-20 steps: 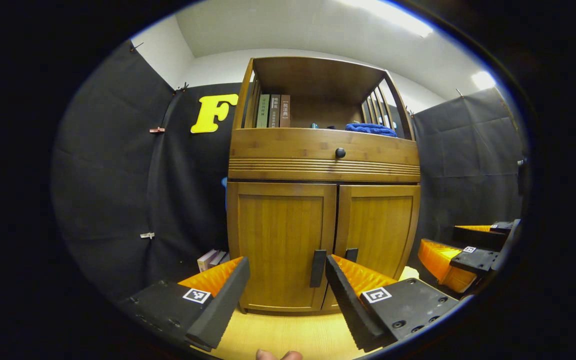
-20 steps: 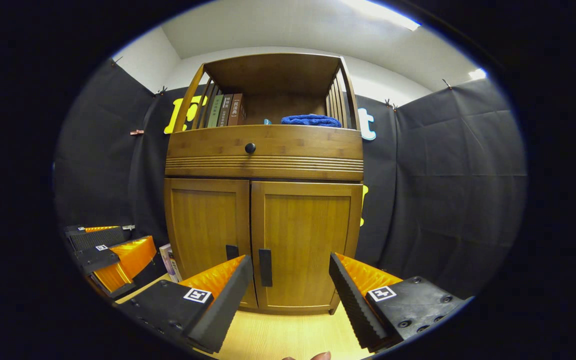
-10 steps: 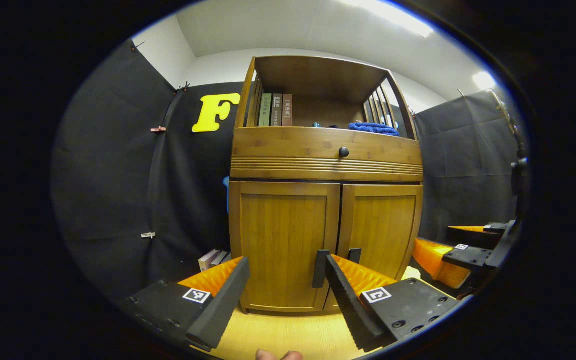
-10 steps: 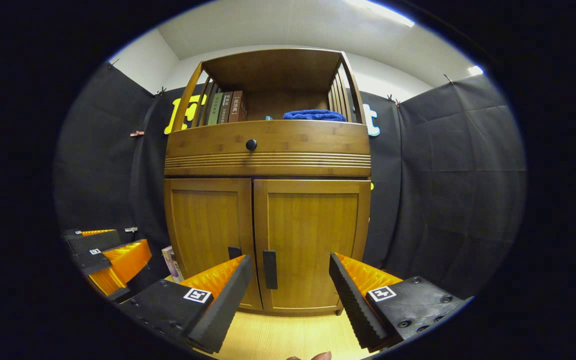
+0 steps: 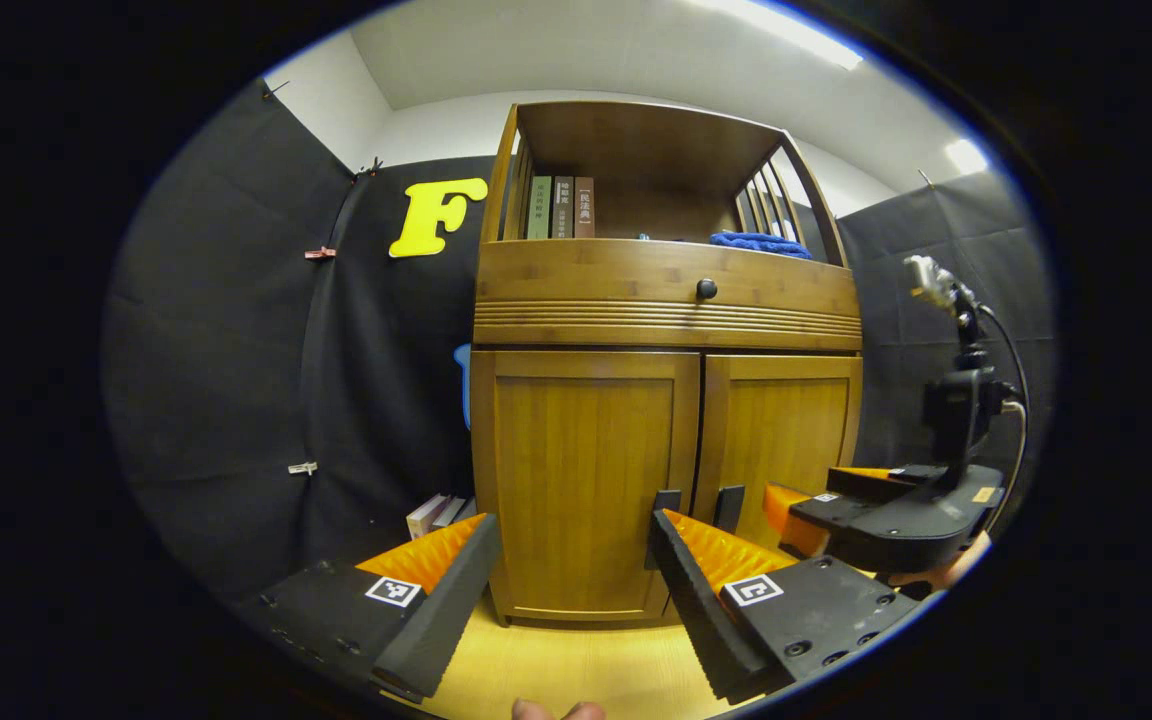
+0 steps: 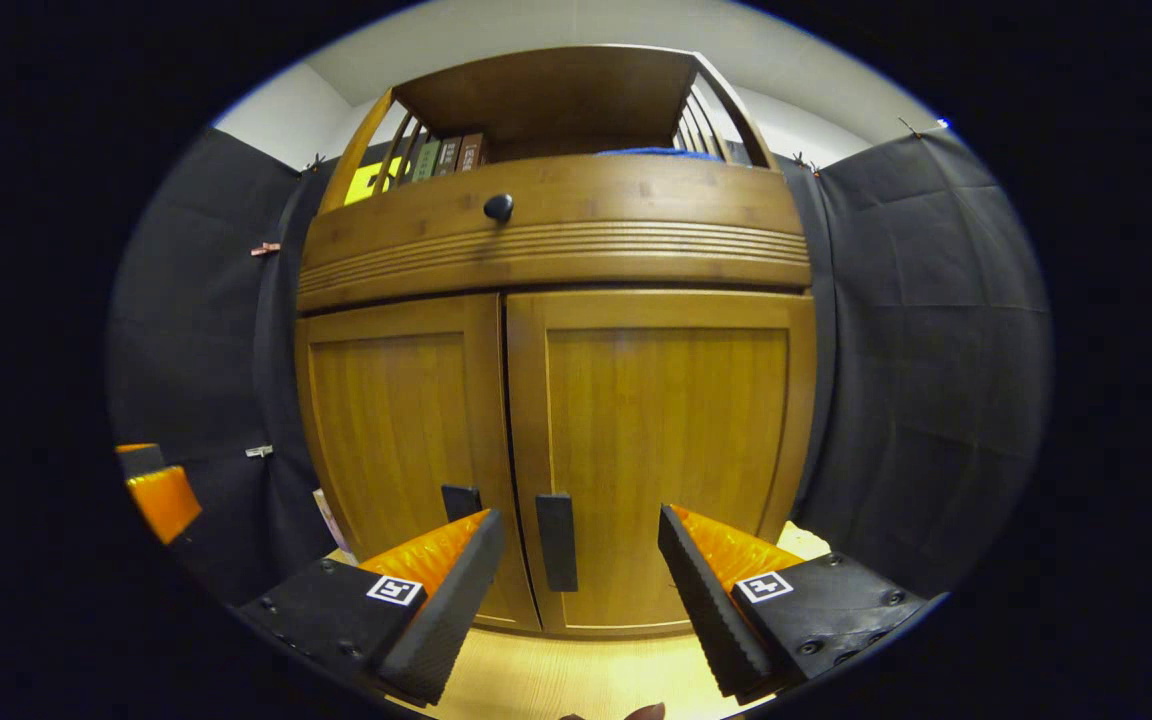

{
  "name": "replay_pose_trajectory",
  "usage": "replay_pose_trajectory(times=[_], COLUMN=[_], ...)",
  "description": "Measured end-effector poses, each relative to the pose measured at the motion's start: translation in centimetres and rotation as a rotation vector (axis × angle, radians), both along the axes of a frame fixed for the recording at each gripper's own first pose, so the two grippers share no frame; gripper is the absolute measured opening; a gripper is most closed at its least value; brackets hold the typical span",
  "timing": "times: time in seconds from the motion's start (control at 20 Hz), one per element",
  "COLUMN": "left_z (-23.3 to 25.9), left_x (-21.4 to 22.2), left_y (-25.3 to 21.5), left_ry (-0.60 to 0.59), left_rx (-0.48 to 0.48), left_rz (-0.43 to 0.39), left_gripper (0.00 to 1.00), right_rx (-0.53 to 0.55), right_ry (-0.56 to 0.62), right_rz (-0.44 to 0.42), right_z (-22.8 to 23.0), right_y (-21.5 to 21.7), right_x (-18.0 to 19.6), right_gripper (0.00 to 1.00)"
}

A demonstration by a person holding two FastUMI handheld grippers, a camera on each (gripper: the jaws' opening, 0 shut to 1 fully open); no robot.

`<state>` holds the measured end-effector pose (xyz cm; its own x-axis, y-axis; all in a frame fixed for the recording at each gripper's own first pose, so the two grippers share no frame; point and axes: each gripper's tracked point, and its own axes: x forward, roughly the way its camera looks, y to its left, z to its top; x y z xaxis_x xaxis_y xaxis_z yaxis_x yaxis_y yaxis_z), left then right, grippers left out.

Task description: Open the right door of the double-door shoe cabinet with the right hand, and open the left door with the left hand.

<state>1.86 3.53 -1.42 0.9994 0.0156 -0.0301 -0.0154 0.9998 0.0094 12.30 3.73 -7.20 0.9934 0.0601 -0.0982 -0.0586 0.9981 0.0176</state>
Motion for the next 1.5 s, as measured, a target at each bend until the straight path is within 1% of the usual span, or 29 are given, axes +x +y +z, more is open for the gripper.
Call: replay_pose_trajectory(times=[0.1,0.15,0.2,0.4,0.45,0.5,0.6,0.7,0.75,0.8,0.85,0.9,0.95,1.1,1.25,1.3,1.4,1.45,1.5], left_z=[-0.4,-0.6,-0.6,-0.7,-0.8,-0.8,-0.9,-1.1,-1.2,-1.1,-1.1,-1.0,-1.0,-0.9,-0.5,-0.4,-0.1,0.0,0.1], left_x=[0.2,0.2,0.3,0.3,0.3,0.3,0.1,0.0,-0.1,-0.2,-0.4,-0.5,-0.7,-1.1,-1.5,-1.6,-1.7,-1.8,-1.9], left_y=[0.5,0.7,0.9,1.4,1.6,1.8,2.0,2.7,2.9,3.0,3.3,3.4,3.5,3.8,3.3,3.0,2.3,1.9,1.5], left_ry=[0.006,0.008,0.009,0.012,0.012,0.013,0.015,0.020,0.022,0.023,0.023,0.022,0.024,0.026,0.016,0.014,0.007,0.003,0.001], left_rx=[-0.005,-0.006,-0.004,-0.002,-0.005,-0.006,-0.010,-0.012,-0.011,-0.011,-0.012,-0.014,-0.015,-0.012,-0.013,-0.014,-0.013,-0.015,-0.018], left_rz=[0.000,-0.001,-0.001,0.000,0.002,0.005,0.012,0.022,0.028,0.034,0.040,0.045,0.049,0.059,0.059,0.055,0.047,0.043,0.039], left_gripper=[0.92,0.92,0.94,0.94,0.94,0.94,0.94,0.95,0.94,0.95,0.94,0.94,0.94,0.94,0.95,0.92,0.92,0.94,0.94], right_rx=[0.006,0.011,0.015,-0.001,0.000,0.001,0.000,0.003,0.002,0.000,-0.014,-0.021,-0.019,0.000,0.010,0.016,0.028,0.031,0.033], right_ry=[0.027,0.042,0.051,0.095,0.104,0.111,0.120,0.130,0.140,0.130,0.116,0.113,0.117,0.142,0.135,0.134,0.130,0.128,0.127], right_rz=[0.006,0.009,0.015,0.016,0.014,0.009,0.002,-0.005,-0.008,-0.005,-0.001,0.005,0.006,0.009,0.021,0.027,0.045,0.056,0.066], right_z=[-1.8,-2.8,-3.8,-6.6,-7.0,-7.5,-7.8,-8.7,-9.0,-8.6,-9.1,-9.0,-8.9,-8.9,-8.6,-8.4,-8.0,-7.8,-7.9], right_y=[0.5,0.7,1.0,1.9,2.0,2.1,2.2,2.4,2.5,2.6,2.6,2.5,2.5,2.3,1.7,1.4,0.9,0.5,0.2], right_x=[1.8,2.7,3.6,6.2,6.9,7.6,8.8,9.4,9.8,9.3,10.2,10.0,9.8,9.0,6.3,5.4,3.7,2.9,2.0], right_gripper=[0.98,0.98,0.98,0.97,0.89,0.80,0.73,0.42,0.40,0.41,0.36,0.35,0.30,0.30,0.30,0.29,0.30,0.29,0.29])
